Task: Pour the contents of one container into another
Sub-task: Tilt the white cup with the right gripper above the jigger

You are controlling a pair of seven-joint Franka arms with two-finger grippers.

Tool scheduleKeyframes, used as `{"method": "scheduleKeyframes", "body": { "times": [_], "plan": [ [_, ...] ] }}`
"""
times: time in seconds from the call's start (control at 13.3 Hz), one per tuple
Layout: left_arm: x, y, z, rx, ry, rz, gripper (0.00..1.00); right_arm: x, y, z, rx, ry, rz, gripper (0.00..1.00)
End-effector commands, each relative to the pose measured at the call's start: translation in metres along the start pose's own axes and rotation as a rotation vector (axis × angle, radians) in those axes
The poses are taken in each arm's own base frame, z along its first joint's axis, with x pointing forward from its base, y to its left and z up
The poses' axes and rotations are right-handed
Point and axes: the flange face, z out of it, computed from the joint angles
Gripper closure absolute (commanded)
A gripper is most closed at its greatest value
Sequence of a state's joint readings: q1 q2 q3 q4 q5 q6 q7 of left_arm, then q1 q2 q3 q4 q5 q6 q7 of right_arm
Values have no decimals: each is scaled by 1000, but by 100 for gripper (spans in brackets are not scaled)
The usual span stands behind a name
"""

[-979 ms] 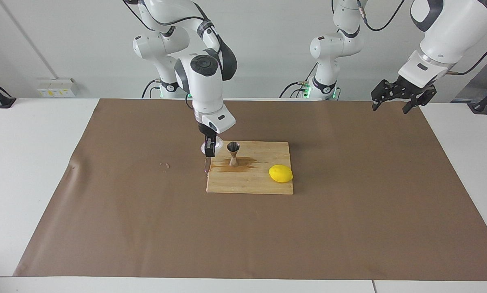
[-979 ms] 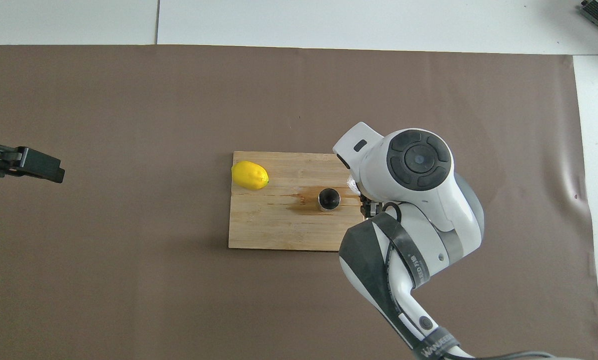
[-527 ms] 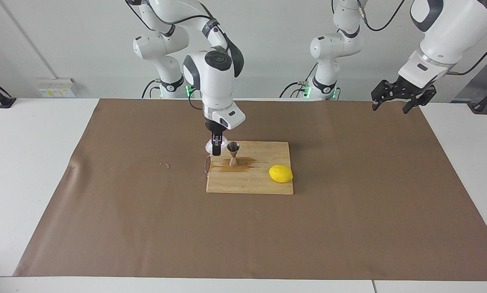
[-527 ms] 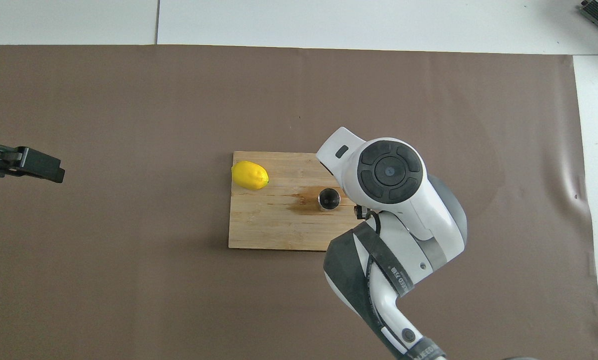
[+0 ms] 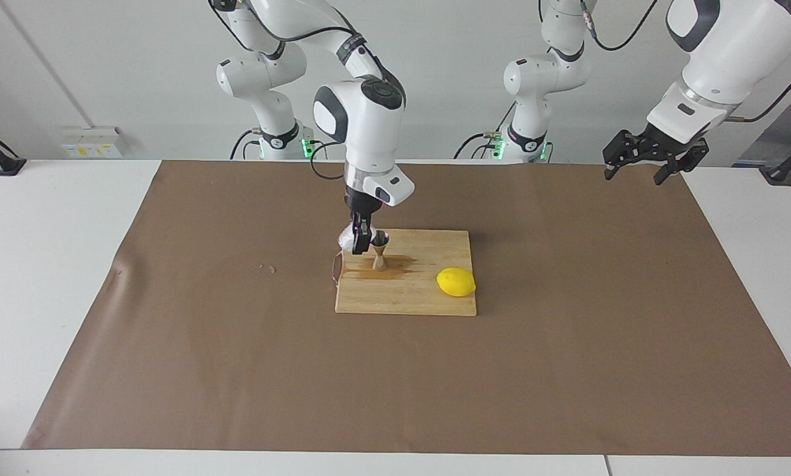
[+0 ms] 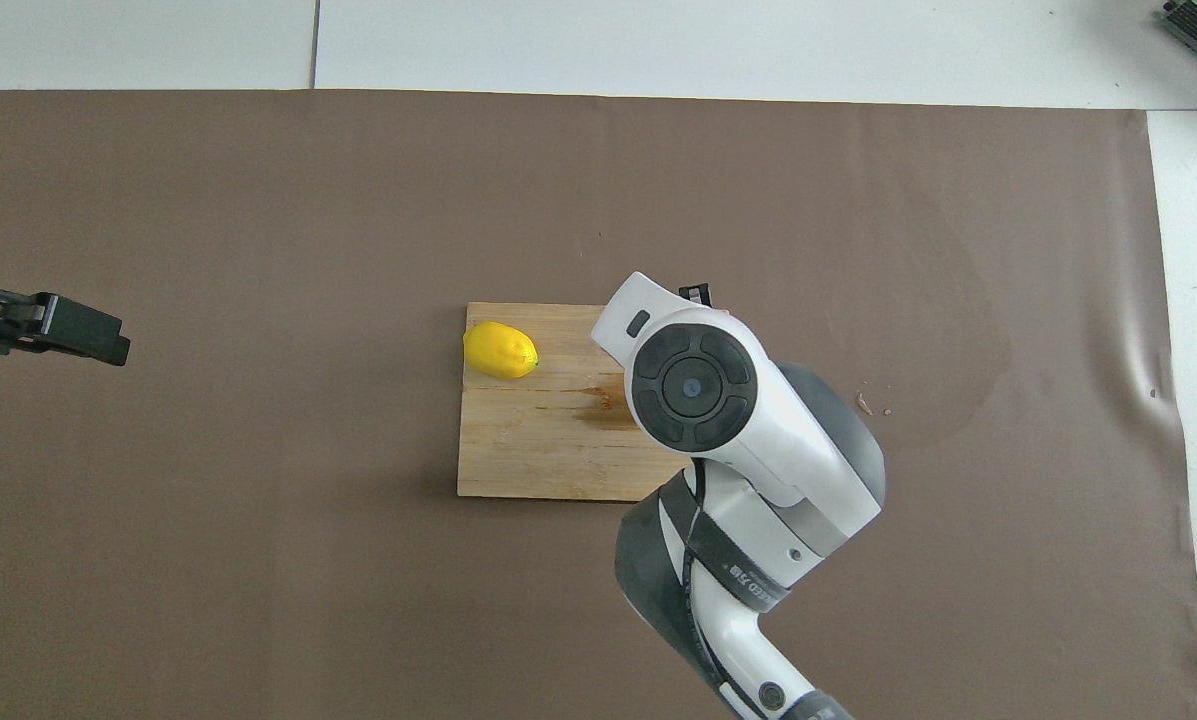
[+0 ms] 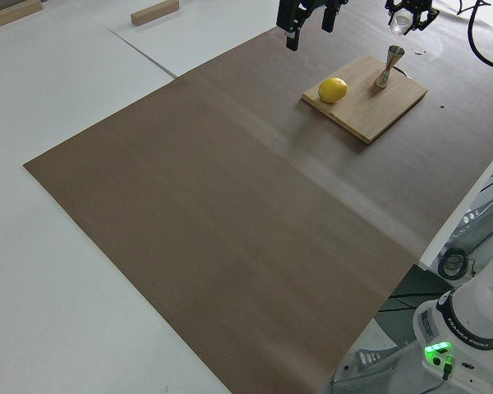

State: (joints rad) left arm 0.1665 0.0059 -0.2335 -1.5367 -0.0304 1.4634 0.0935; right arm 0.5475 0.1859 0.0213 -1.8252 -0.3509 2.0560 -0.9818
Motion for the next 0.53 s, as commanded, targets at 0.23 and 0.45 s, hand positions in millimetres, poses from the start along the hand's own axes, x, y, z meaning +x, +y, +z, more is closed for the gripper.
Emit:
{"method": "scheduleKeyframes", "body": {
  "times": [0.23,0.45],
  "plan": [
    [2,-5,1,-2,3,-16,0,20,-9,-1,-44,-113,-77,64],
    [3,-4,3,-3,0,-16,0,19,-16,5,-45,-143,-113,64]
  ]
}}
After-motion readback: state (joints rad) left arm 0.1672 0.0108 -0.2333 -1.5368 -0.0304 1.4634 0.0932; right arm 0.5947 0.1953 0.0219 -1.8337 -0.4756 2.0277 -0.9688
